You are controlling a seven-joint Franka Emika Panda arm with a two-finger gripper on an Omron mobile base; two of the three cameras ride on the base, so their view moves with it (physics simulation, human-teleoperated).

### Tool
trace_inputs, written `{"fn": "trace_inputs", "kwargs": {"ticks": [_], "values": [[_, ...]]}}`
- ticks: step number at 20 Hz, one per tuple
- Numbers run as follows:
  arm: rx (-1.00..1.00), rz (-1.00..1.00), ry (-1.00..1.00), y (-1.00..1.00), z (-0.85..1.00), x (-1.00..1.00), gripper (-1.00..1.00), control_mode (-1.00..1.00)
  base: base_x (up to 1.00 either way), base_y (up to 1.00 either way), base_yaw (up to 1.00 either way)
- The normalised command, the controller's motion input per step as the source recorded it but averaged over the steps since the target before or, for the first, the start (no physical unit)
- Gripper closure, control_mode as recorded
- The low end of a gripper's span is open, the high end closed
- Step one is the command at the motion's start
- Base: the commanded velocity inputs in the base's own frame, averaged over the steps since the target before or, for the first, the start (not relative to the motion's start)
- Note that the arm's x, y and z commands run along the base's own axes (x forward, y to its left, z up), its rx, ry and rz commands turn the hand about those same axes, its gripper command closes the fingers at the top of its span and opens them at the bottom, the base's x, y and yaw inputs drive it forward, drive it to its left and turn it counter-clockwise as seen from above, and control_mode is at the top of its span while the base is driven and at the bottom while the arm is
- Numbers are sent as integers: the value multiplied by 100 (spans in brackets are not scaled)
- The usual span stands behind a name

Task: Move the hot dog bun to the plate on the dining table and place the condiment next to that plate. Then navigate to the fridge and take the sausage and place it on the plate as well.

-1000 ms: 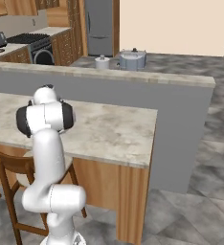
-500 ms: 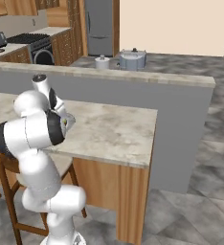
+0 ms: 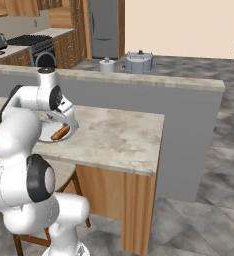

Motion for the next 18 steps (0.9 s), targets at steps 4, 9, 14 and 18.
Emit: {"fn": "trace_inputs", "kwargs": {"ticks": [4,9,14,18], "values": [[-3,0,18,-98,8,-92,-100,-100,0,0,0],[-9,2,18,-83,0,-63,-100,-100,0,0,0],[-11,8,9,-58,0,-56,-100,-100,0,0,0],[-16,9,4,-20,0,-21,-100,-100,0,0,0]]}}
